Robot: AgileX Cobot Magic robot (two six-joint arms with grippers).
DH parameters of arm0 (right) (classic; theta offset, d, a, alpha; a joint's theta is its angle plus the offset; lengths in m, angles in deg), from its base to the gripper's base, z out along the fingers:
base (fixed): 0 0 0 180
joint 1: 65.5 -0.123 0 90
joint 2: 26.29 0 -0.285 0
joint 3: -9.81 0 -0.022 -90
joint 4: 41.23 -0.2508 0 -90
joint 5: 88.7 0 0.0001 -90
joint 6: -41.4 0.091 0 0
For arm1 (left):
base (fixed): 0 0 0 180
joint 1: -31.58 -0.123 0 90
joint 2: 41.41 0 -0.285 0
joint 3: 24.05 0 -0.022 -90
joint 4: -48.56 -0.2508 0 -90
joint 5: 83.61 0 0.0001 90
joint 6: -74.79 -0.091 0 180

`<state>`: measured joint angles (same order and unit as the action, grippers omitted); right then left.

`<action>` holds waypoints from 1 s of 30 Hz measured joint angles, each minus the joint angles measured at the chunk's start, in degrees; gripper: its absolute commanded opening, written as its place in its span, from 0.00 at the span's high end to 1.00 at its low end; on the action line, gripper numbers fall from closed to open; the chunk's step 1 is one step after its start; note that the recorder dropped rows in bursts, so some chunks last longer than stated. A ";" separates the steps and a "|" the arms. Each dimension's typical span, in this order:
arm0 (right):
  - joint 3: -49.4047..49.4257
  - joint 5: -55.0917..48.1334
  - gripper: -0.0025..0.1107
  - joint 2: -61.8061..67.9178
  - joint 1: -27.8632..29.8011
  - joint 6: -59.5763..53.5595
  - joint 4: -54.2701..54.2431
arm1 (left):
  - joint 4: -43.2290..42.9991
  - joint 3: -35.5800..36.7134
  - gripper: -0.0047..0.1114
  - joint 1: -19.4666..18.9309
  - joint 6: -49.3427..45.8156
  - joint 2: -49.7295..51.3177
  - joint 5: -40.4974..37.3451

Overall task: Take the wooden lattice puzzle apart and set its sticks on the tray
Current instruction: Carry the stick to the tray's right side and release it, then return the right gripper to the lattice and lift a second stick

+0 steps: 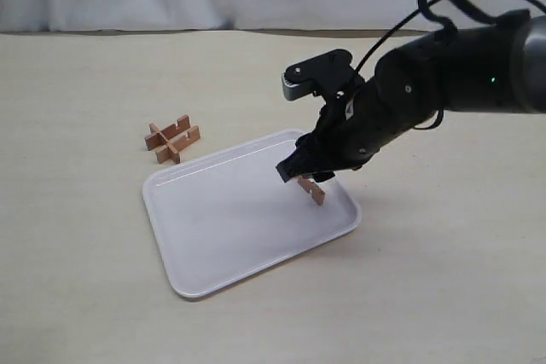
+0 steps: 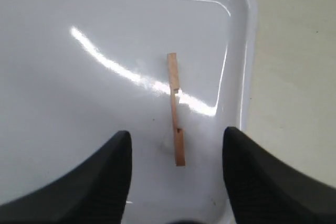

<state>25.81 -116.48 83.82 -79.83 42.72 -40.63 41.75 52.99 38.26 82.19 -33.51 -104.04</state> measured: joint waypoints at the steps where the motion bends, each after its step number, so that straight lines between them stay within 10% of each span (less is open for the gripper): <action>1: -1.04 -2.22 0.53 -0.30 0.00 -0.58 -0.11 | 0.00 0.00 0.96 0.00 0.00 0.00 0.00; 30: -31.56 -5.17 0.67 19.49 -15.20 -1.74 -1.53 | 0.00 0.00 0.96 0.00 0.00 0.00 0.00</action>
<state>-5.75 -121.65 103.31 -95.03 40.98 -42.17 41.75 52.99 38.26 82.19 -33.51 -104.04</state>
